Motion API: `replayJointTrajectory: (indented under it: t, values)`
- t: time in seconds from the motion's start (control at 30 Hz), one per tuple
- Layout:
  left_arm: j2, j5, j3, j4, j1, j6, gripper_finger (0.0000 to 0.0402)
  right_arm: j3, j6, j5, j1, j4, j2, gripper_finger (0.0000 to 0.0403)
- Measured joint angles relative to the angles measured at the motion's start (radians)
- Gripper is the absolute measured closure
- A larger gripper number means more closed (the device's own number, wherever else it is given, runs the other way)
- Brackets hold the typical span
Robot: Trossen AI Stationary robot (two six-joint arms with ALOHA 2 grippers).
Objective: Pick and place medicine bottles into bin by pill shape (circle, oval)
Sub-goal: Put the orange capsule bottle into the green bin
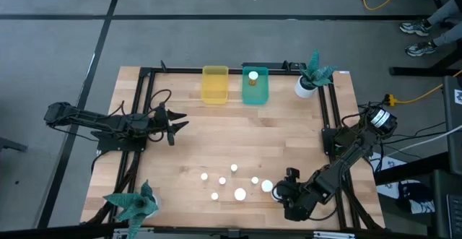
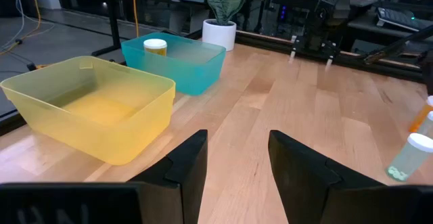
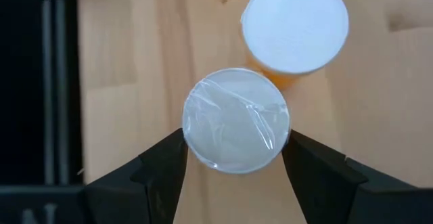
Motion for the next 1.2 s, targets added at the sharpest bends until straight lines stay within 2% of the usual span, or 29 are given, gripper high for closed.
replayJointTrajectory:
  t: [0.63, 0.97, 1.2]
  values:
    - [0.0, 0.0, 0.0, 0.0, 0.0, 0.0, 0.0252, 0.0, 0.018, 0.018, -0.042, -0.036, 0.0, 0.0163]
    - [0.0, 0.0, 0.0, 0.0, 0.0, 0.0, 0.0252, 0.0, 0.055, 0.041, -0.048, -0.022, 0.001, 0.0096]
    - [0.0, 0.0, 0.0, 0.0, 0.0, 0.0, 0.0252, 0.0, 0.022, 0.04, -0.076, 0.001, 0.001, 0.0089]
